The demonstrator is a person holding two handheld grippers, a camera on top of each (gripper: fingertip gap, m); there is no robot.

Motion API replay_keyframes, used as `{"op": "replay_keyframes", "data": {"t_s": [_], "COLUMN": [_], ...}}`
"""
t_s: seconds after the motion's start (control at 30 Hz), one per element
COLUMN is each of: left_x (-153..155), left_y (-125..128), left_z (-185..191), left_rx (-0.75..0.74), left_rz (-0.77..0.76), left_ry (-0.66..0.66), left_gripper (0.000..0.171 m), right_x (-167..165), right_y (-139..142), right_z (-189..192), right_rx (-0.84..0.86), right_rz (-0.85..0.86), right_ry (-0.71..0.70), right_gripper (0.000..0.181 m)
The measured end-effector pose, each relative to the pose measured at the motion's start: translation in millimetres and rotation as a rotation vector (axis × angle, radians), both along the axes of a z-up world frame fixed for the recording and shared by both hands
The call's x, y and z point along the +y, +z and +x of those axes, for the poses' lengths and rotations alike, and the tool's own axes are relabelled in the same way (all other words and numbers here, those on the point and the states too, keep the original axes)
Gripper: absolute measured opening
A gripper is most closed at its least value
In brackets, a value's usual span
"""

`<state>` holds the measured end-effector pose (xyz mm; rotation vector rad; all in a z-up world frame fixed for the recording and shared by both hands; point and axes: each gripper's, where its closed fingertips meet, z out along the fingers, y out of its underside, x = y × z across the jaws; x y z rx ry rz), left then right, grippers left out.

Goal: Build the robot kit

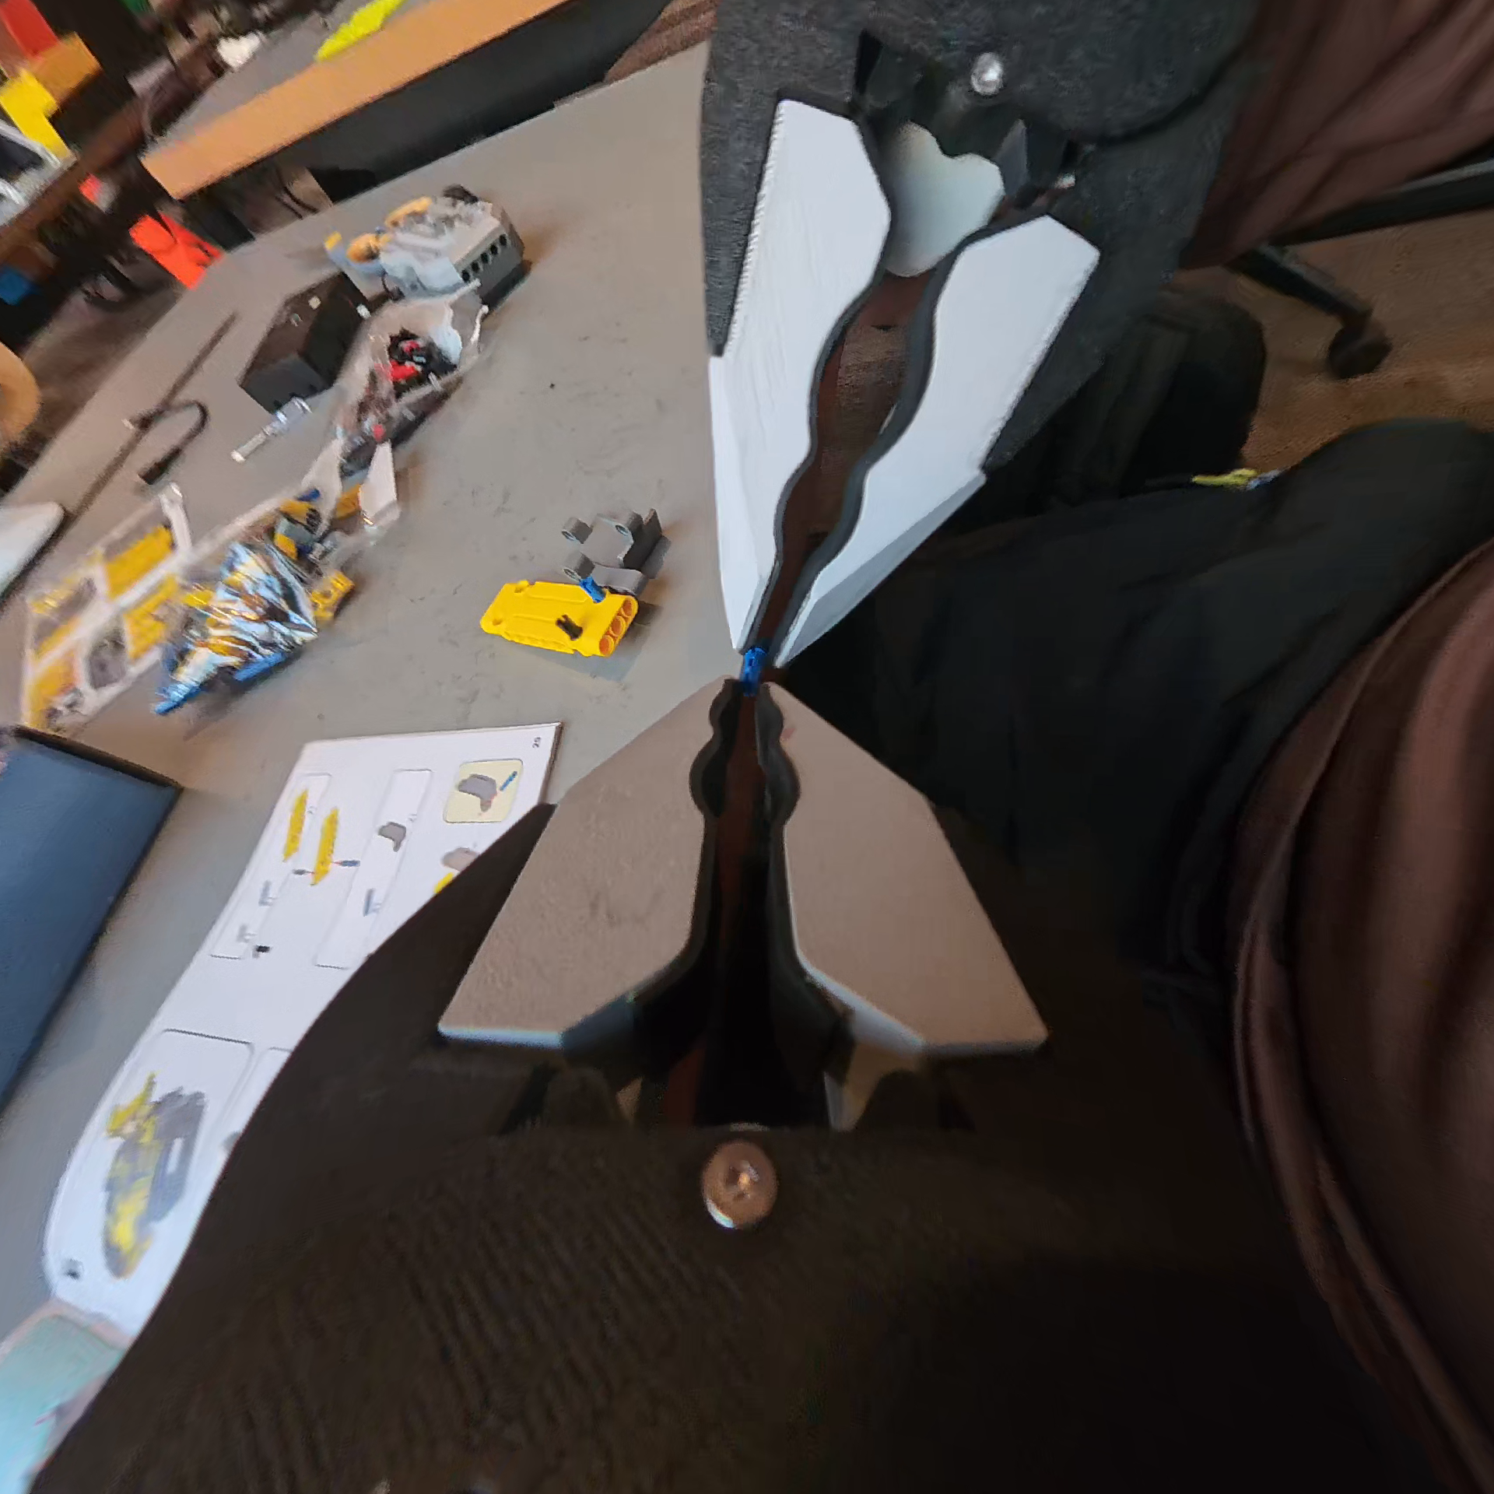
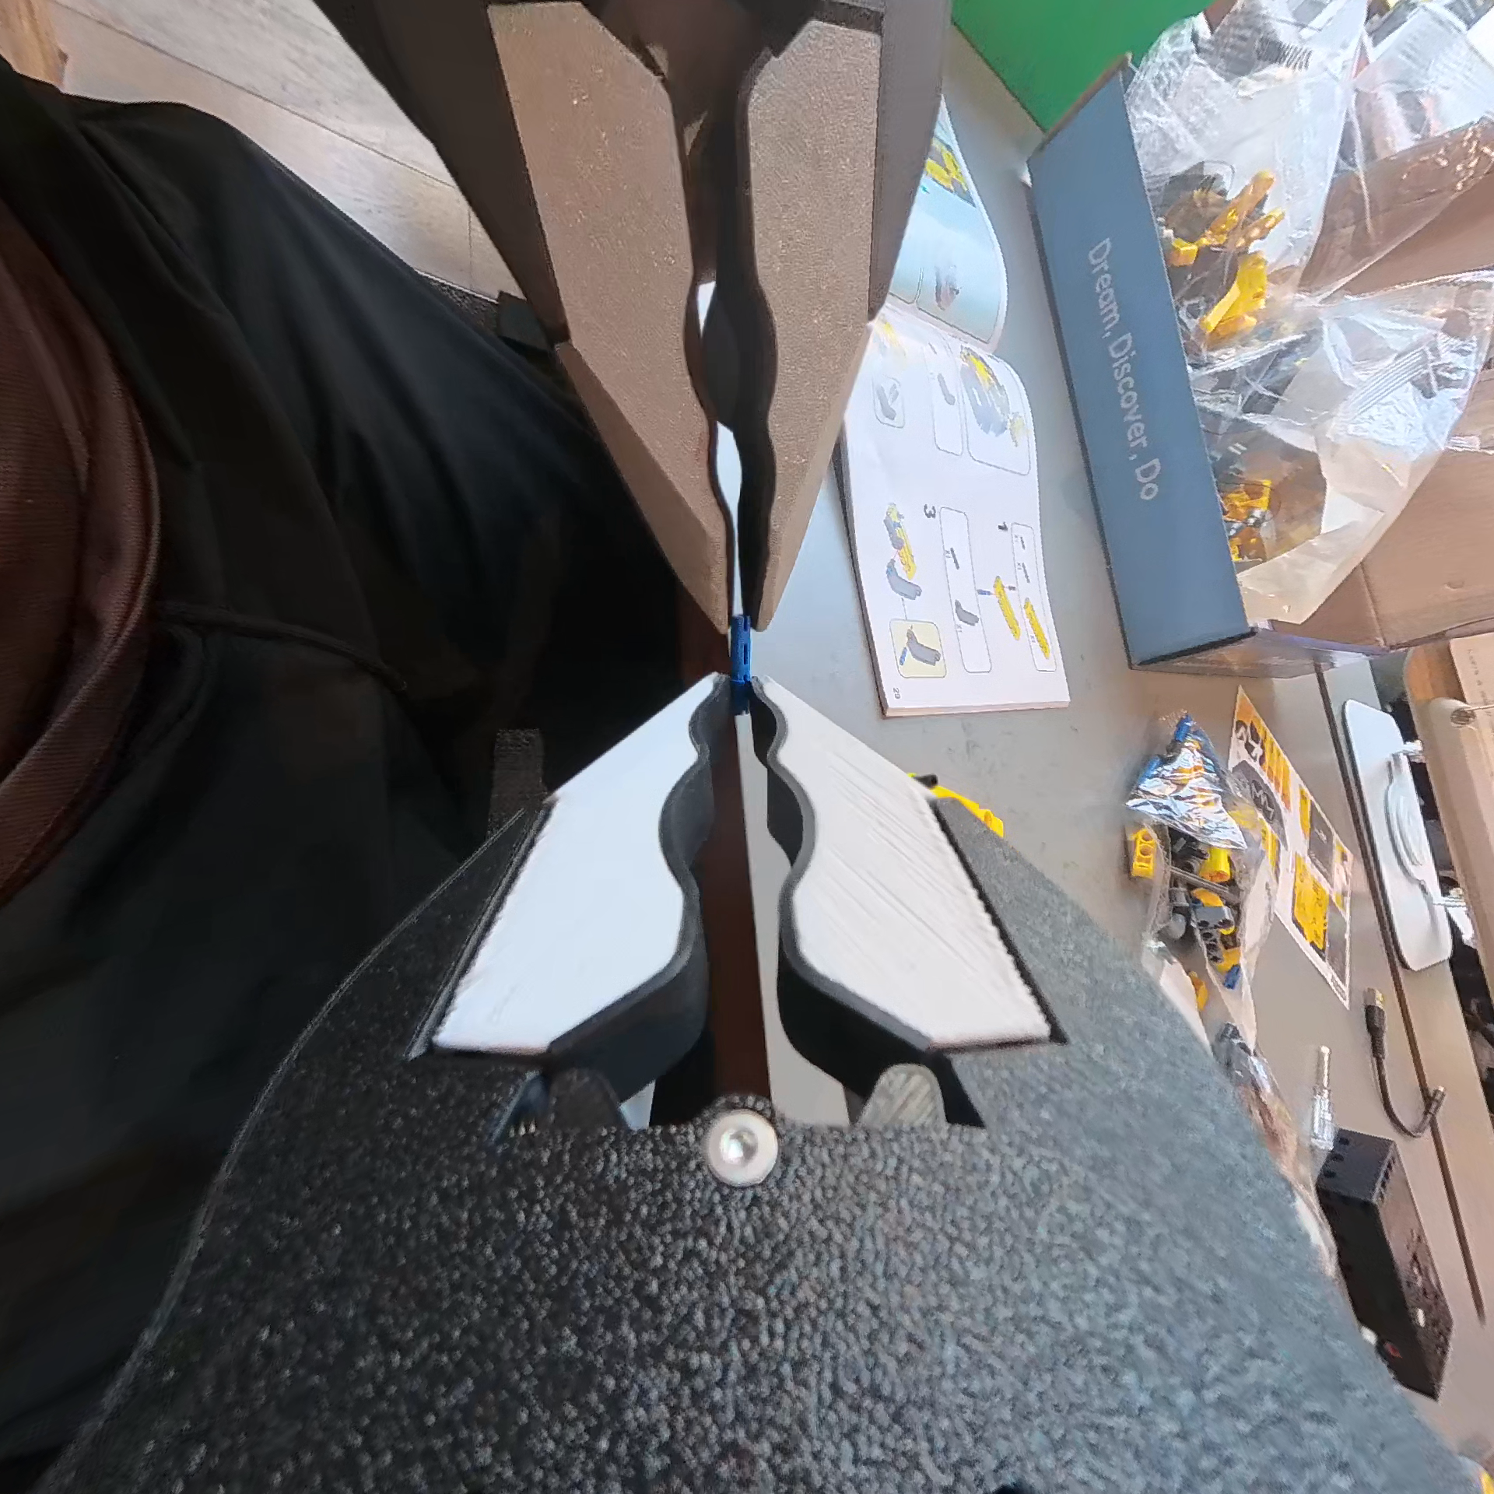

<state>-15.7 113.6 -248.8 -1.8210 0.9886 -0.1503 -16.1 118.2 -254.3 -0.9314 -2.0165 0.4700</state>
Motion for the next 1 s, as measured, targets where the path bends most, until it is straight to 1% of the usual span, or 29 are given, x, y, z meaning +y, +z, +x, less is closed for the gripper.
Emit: {"op": "replay_keyframes", "data": {"t_s": [0.07, 0.17, 0.23, 0.33, 0.43, 0.57, 0.6, 0.7, 0.73, 1.0], "left_x": [1.3, 2.2, 1.7, 1.9, 5.0, 6.4, 5.9, 3.9, 4.0, 8.2], "left_y": [1.3, 3.7, 0.3, -7.4, -2.6, 5.4, 6.2, 3.6, 1.9, 2.4], "left_z": [-0.3, -1.0, 2.3, 2.3, -2.2, -8.0, -6.9, 0.0, 1.0, 2.1], "left_rx": [-0.035, -0.042, -0.025, -0.007, -0.05, -0.065, -0.075, -0.11, -0.112, -0.119], "left_rz": [-0.028, -0.01, -0.014, -0.035, -0.019, 0.032, 0.029, -0.023, -0.033, -0.021], "left_ry": [0.008, 0.018, 0.014, 0.013, 0.032, 0.049, 0.045, 0.033, 0.035, 0.059], "left_gripper": [0.0, 0.0, 0.0, 0.0, 0.0, 0.0, 0.001, 0.015, 0.018, 0.008], "right_x": [1.3, 0.6, -5.9, -4.1, 4.0, 8.7, 9.4, 9.2, 8.9, 6.1], "right_y": [0.8, 4.3, 7.2, -1.5, -4.7, -3.1, -3.9, -6.0, -5.9, -2.5], "right_z": [-0.2, -1.5, -2.6, -2.0, -2.0, -1.2, -1.1, -1.9, -2.3, -3.2], "right_rx": [0.009, 0.026, 0.039, 0.004, -0.005, -0.004, -0.006, -0.013, -0.012, 0.004], "right_rz": [0.0, 0.007, -0.017, -0.008, -0.004, -0.013, -0.006, 0.009, 0.012, 0.008], "right_ry": [-0.006, -0.005, 0.015, 0.011, -0.018, -0.038, -0.04, -0.042, -0.041, -0.032], "right_gripper": [0.005, 0.005, 0.004, 0.004, 0.005, 0.005, 0.005, 0.005, 0.005, 0.004]}}
